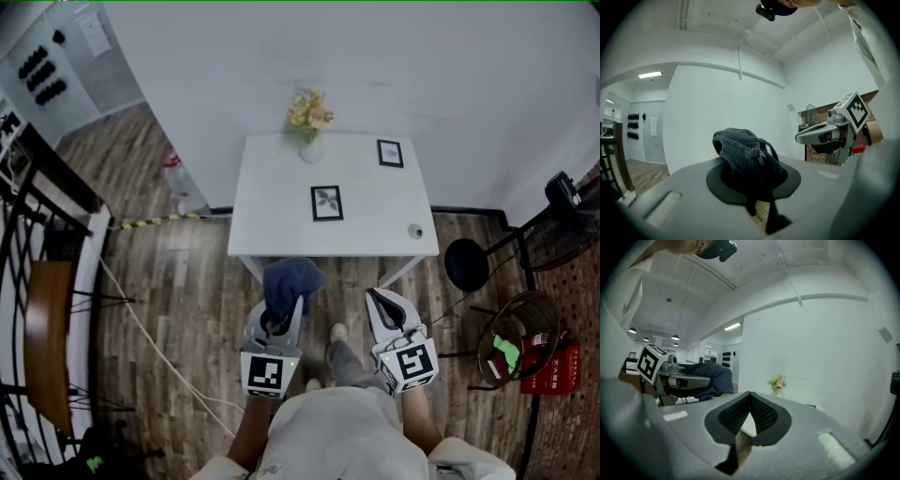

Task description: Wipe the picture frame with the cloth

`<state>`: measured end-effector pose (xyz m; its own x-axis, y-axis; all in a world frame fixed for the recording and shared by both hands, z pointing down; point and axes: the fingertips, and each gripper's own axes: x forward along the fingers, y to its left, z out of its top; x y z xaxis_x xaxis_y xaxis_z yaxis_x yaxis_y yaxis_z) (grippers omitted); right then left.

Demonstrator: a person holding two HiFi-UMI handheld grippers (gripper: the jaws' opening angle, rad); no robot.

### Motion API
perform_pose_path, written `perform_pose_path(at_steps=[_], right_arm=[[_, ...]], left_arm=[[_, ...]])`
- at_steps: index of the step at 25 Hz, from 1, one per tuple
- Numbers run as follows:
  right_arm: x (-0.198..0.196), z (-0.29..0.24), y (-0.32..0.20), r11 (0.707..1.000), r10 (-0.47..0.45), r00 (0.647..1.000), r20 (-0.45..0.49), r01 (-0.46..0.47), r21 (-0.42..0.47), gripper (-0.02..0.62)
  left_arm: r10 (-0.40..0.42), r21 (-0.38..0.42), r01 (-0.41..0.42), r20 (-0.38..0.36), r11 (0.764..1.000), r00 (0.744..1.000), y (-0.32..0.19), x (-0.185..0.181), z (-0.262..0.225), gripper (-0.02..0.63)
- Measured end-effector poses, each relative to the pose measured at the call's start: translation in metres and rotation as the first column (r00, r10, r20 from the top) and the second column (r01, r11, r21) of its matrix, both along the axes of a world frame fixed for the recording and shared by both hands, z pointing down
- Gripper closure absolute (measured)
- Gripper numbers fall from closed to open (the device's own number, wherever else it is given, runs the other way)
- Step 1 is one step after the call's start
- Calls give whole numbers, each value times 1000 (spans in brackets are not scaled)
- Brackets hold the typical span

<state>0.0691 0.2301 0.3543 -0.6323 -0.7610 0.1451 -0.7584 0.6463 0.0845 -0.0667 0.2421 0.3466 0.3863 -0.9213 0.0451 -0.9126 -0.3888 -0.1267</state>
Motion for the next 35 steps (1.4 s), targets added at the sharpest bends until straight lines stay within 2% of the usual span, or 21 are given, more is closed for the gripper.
perform_pose_path(at_steps=[4, 19, 27, 35], right_arm=[[4, -2, -37, 1000, -11, 1000, -1, 11, -7, 592], [19, 1, -162, 991, -130, 991, 13, 130, -41, 592], [27, 13, -203, 984, -164, 986, 17, 165, -68, 592], [29, 24, -232, 983, -155, 987, 41, 159, -95, 592]], left_arm=[[-13, -39, 14, 16, 999, 1000, -35, 4, 9, 522], [-124, -84, 127, 42, 988, 991, -146, 21, 11, 522], [-163, -103, 169, 64, 980, 984, -179, 28, 20, 522], [-183, -96, 189, 63, 977, 981, -204, 30, 25, 522]])
